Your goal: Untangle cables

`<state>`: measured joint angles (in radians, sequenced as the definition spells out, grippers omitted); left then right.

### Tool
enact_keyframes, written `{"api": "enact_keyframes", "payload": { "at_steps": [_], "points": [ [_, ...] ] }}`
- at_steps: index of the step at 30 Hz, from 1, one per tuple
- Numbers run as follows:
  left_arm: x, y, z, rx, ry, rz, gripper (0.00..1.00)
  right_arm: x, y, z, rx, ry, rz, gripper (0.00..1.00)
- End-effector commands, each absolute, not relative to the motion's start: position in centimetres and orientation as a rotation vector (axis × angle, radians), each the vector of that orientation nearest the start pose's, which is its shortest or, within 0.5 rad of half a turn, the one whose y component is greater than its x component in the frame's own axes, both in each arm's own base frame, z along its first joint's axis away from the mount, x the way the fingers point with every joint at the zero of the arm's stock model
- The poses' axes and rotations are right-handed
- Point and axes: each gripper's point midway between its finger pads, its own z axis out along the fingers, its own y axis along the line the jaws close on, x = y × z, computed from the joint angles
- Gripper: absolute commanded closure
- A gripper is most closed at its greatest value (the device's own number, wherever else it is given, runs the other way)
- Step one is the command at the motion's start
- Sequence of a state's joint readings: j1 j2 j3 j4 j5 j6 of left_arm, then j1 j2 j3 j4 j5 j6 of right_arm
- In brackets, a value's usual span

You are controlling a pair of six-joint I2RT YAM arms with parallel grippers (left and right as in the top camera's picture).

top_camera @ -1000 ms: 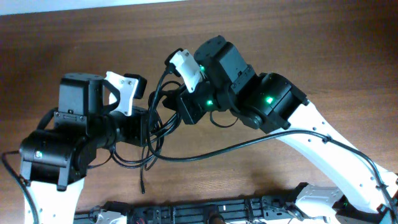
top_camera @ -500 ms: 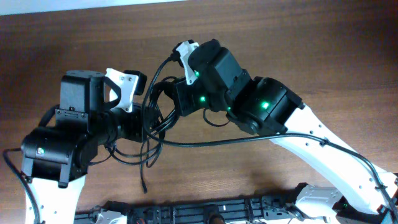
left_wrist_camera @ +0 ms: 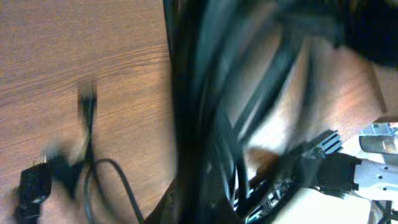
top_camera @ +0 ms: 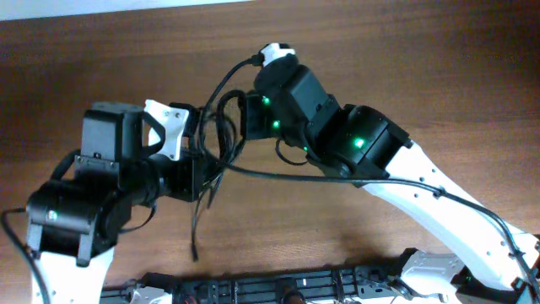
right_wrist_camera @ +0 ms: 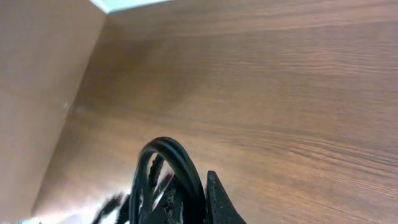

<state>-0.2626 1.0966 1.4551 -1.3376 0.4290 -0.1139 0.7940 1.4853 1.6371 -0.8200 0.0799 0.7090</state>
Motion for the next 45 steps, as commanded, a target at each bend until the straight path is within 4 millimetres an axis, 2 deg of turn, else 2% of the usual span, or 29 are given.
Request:
{"api": "enact_keyframes", "payload": {
  "at_steps": [1,6,12,19,26,28,29,32,34,37,39,43,45],
  "points": [
    [19.3,-11.5,30.9,0.358,2.488,-0.595,0.98,34.5,23.4,33.7,0.191,2.224,0.51,0.96],
    [18.8,-10.2,32.0,0.317,2.422,-0.521,0.98,34.8,21.7,33.5,0.231,2.235,0.474,0.96],
    [18.8,-9.9,33.7,0.306,2.326,-0.509,1.0,34.6,20.1,32.4,0.257,2.28,0.411,0.96],
    [19.4,-7.3,33.7,0.087,2.328,-0.39,1.0,34.6,16.3,30.7,0.34,2.351,0.291,0.96],
    [20.3,-7.3,34.7,0.019,2.279,-0.409,0.99,34.5,12.2,29.2,0.444,2.411,0.178,0.96],
    [20.8,-7.2,35.2,-0.035,2.255,-0.427,0.96,34.3,11.2,28.9,0.467,2.427,0.15,0.96],
    [20.9,-7.4,35.4,-0.042,2.246,-0.441,0.94,34.2,11.1,28.8,0.469,2.433,0.148,0.93],
    [20.7,-7.8,35.5,-0.028,2.248,-0.467,0.93,34.0,12.3,28.6,0.334,2.476,0.197,0.6],
    [20.8,-7.8,35.5,-0.028,2.247,-0.467,0.92,33.7,13.1,28.5,0.264,2.502,0.235,0.54],
    [21.0,-7.7,35.7,-0.014,2.232,-0.455,0.9,33.0,15.1,28.4,0.146,2.546,0.353,0.54],
    [21.3,-7.7,35.7,0.04,2.225,-0.421,0.88,32.2,17.5,28.8,-0.024,2.561,0.506,0.54],
    [22.2,-7.9,34.9,0.054,2.265,-0.405,0.88,29.9,22.9,31.2,-0.457,2.449,0.878,0.58],
    [22.7,-8.1,34.4,0.054,2.286,-0.401,0.88,29.2,23.9,31.9,-0.562,2.399,0.953,0.6]
  ]
}}
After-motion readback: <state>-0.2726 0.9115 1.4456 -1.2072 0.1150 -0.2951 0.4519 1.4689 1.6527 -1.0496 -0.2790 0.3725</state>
